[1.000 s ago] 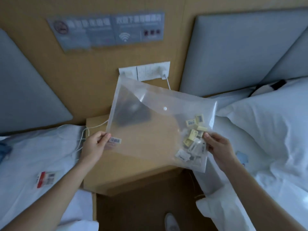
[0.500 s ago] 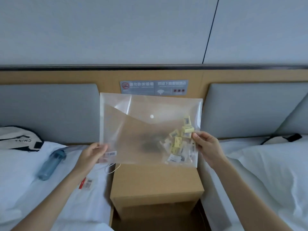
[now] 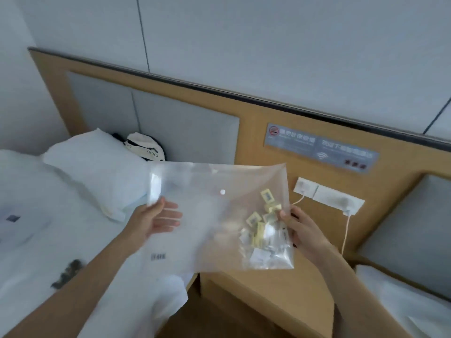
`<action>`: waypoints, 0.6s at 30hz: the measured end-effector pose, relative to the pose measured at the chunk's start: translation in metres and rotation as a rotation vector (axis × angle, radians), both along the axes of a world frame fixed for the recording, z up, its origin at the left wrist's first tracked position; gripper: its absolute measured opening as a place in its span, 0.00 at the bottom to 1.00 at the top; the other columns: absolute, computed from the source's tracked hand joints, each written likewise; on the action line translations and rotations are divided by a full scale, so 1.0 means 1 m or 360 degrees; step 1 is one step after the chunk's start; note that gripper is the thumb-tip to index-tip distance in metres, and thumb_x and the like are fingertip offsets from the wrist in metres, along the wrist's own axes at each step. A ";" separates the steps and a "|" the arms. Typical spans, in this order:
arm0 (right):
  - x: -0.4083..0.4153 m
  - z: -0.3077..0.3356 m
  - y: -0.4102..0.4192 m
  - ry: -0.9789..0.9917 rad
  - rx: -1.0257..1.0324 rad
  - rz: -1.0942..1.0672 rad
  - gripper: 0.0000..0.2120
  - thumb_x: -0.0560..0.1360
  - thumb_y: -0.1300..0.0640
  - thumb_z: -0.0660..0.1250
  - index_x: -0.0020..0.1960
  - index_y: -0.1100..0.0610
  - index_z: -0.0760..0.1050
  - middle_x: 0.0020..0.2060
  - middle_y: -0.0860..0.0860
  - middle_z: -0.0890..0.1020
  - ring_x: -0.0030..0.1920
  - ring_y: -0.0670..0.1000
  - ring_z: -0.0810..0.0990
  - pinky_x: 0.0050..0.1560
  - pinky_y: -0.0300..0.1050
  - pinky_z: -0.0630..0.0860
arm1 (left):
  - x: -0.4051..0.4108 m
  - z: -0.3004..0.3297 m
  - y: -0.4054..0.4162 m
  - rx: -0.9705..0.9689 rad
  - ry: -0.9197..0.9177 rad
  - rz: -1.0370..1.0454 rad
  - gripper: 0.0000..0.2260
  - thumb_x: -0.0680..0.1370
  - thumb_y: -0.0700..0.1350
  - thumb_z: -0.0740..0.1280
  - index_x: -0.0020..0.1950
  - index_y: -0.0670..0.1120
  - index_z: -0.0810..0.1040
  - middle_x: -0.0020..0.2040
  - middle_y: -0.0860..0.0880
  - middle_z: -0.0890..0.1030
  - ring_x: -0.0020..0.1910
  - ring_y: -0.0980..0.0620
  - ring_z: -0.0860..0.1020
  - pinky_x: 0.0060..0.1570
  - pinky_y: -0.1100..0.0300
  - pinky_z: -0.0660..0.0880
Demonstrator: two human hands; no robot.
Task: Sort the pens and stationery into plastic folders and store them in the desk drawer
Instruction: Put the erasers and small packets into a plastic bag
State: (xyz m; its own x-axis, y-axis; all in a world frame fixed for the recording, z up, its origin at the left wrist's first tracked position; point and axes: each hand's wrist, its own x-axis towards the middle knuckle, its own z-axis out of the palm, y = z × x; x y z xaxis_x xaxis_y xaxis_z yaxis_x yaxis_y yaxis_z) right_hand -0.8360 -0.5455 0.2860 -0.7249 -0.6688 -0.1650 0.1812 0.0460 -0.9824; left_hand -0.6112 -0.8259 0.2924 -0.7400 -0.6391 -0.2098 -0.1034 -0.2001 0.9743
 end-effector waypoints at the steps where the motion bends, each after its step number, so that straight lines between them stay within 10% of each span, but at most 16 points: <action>1: 0.005 -0.007 -0.013 -0.0010 0.0037 0.0096 0.19 0.71 0.49 0.71 0.56 0.59 0.76 0.47 0.55 0.82 0.46 0.56 0.81 0.49 0.52 0.77 | 0.018 -0.004 0.000 0.0014 -0.0037 0.0075 0.16 0.82 0.48 0.56 0.49 0.38 0.79 0.41 0.42 0.85 0.35 0.46 0.83 0.31 0.61 0.79; 18: 0.184 -0.100 -0.245 -0.0062 0.0498 0.1008 0.11 0.68 0.58 0.76 0.48 0.60 0.80 0.43 0.57 0.85 0.45 0.60 0.84 0.54 0.57 0.76 | 0.309 -0.088 0.015 0.0312 -0.0283 0.1226 0.15 0.80 0.48 0.61 0.53 0.37 0.79 0.47 0.39 0.84 0.44 0.39 0.83 0.37 0.57 0.80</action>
State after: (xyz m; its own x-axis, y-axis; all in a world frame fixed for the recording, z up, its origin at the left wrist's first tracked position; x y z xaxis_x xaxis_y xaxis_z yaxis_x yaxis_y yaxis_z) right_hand -0.6516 -0.7907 0.1862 -0.2018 -0.8770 -0.4360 0.0610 0.4331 -0.8993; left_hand -0.3017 -0.8107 0.2046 -0.0526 -0.8947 -0.4436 -0.0174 -0.4433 0.8962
